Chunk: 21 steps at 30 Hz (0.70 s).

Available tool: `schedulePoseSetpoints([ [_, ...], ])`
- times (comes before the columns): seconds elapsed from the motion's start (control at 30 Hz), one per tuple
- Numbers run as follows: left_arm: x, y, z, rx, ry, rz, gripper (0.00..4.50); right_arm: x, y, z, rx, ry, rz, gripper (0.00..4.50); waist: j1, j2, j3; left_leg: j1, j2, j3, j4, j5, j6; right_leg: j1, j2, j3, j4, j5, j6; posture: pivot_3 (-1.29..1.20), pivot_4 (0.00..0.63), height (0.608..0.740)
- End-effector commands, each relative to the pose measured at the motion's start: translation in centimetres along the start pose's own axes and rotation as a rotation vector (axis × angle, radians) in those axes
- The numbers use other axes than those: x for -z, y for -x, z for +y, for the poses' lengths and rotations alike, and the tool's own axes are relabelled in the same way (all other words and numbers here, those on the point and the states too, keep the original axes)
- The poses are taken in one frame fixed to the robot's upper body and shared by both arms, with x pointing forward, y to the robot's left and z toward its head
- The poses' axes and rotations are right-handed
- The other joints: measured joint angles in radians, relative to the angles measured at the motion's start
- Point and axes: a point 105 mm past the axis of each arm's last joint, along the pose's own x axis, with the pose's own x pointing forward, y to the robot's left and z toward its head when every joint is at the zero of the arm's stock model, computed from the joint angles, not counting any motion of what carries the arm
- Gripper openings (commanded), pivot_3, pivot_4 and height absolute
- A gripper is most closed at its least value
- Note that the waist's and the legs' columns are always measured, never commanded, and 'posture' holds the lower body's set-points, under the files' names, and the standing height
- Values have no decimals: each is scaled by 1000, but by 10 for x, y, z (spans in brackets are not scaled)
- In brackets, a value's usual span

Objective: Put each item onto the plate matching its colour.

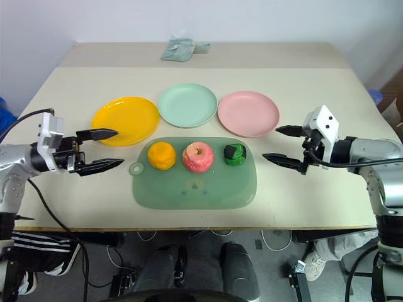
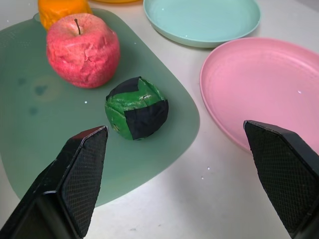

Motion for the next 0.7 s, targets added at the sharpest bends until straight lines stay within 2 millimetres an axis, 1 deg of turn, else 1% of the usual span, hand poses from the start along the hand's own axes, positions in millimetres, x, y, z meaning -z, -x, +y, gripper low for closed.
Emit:
schedulePoseSetpoints([
  [0.03,-10,1,2,8,-42,-9,4500,-16,6,0,28,45,-44,4443,0,0,0,0,0,0,0,0,0,0,0,0,0,0,1,0,150,736],
  [0.2,-10,-1,4,12,-42,-12,4500,-17,8,1,39,48,-43,4443,6,0,0,0,0,0,0,0,0,0,0,0,0,0,1,0,150,736],
  [0.37,-10,3,10,-5,-49,-12,4500,-23,6,2,44,64,-62,4443,4,0,0,0,-1,1,1,0,0,1,1,-1,0,1,1,0,150,736],
  [0.5,-14,8,14,-28,-65,-11,4500,-28,-2,1,31,74,-97,4443,1,0,0,0,0,1,1,0,0,1,2,-1,1,1,2,0,150,736],
  [0.57,-18,10,17,-44,-83,-9,4500,-31,-10,5,11,61,-116,4443,2,0,0,0,0,1,1,0,0,1,3,-2,1,1,2,0,150,736],
  [0.63,-25,9,17,-53,-90,-21,4500,-33,-14,6,-6,56,-124,4443,2,0,0,0,0,1,1,0,0,1,3,-2,2,1,2,0,150,736],
  [0.7,-28,13,16,-51,-87,-24,4500,-37,-20,11,-31,40,-134,4443,2,0,0,0,0,1,1,0,0,1,3,-2,2,1,2,0,150,736],
])
